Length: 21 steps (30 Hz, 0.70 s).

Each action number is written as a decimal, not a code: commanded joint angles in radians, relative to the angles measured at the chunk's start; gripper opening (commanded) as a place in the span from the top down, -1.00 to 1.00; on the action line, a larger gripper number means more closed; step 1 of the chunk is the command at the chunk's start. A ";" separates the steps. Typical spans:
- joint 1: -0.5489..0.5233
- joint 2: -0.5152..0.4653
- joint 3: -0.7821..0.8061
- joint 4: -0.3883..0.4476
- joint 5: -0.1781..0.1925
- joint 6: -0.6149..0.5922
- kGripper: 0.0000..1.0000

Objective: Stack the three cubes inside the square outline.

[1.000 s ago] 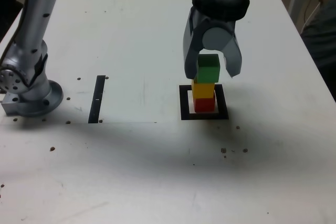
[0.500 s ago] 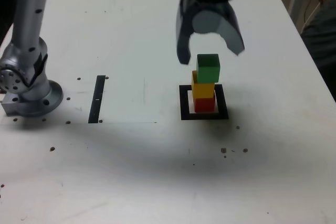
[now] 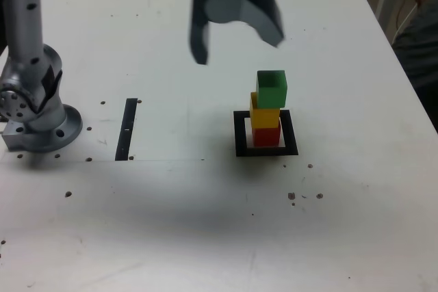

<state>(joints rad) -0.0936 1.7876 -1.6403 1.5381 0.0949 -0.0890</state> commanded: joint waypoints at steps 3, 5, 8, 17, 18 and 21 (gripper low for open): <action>0.002 -0.082 0.134 -0.056 0.011 -0.011 -0.99; 0.007 -0.121 0.210 -0.092 0.009 -0.013 -0.99; 0.016 -0.178 0.323 -0.145 0.003 -0.017 -0.99; 0.023 -0.300 0.598 -0.252 -0.013 -0.039 -1.00; 0.023 -0.311 0.632 -0.267 -0.016 -0.041 -1.00; 0.023 -0.330 0.698 -0.300 -0.021 -0.045 -1.00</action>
<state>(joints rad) -0.0717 1.4660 -0.9542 1.2477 0.0766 -0.1323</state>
